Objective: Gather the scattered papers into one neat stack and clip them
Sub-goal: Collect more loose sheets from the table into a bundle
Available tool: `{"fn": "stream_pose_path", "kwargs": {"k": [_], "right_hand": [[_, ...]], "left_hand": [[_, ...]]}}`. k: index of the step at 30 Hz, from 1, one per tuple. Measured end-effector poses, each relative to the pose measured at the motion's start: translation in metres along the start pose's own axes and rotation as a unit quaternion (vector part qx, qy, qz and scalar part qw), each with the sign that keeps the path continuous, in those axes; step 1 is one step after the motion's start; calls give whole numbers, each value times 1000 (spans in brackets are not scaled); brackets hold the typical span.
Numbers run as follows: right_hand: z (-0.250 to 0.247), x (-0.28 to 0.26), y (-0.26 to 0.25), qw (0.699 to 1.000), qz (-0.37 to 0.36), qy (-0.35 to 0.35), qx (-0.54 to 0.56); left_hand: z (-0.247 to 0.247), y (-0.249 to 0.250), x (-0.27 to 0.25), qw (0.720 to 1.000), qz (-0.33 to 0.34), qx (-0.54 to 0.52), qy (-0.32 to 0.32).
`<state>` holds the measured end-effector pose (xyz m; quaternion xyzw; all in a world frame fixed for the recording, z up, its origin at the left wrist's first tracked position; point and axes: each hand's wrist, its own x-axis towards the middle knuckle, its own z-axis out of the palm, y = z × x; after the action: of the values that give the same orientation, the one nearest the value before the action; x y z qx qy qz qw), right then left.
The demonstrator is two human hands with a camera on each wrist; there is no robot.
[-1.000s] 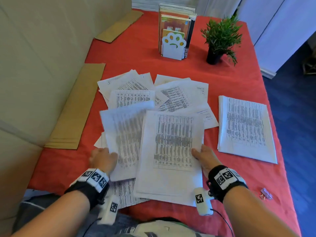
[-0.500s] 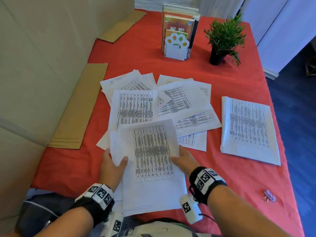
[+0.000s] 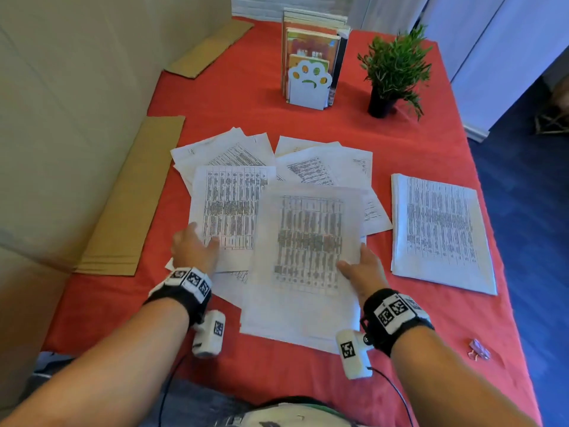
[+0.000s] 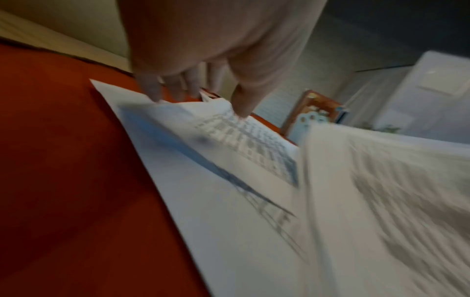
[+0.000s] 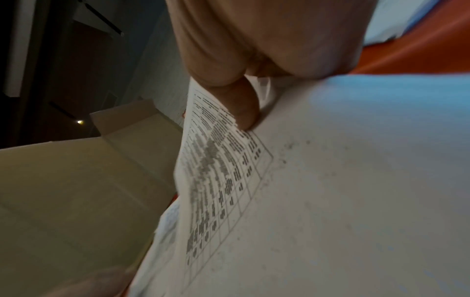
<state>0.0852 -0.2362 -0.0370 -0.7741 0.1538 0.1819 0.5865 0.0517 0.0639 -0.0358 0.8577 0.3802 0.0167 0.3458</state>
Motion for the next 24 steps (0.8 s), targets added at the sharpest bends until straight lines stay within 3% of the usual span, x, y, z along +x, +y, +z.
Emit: {"fn": "stream_pose_path", "kwargs": {"k": [3, 8, 12, 16, 20, 24], "right_hand": [[-14, 3, 2, 998, -11, 35, -44], [-26, 8, 7, 999, -11, 30, -21], [-24, 10, 3, 1000, -13, 25, 2], [-9, 14, 4, 1000, 5, 14, 8], [13, 17, 7, 999, 30, 23, -14], [33, 17, 9, 998, 32, 39, -43]], "left_hand": [[-4, -1, 12, 994, -77, 69, -25], [-1, -3, 21, 994, -77, 56, -58], [-1, -7, 13, 997, -5, 46, -59], [6, -18, 0, 984, 44, 67, -157], [7, -26, -26, 970, 114, 23, -214], [11, -20, -41, 967, 93, -17, -238]]}}
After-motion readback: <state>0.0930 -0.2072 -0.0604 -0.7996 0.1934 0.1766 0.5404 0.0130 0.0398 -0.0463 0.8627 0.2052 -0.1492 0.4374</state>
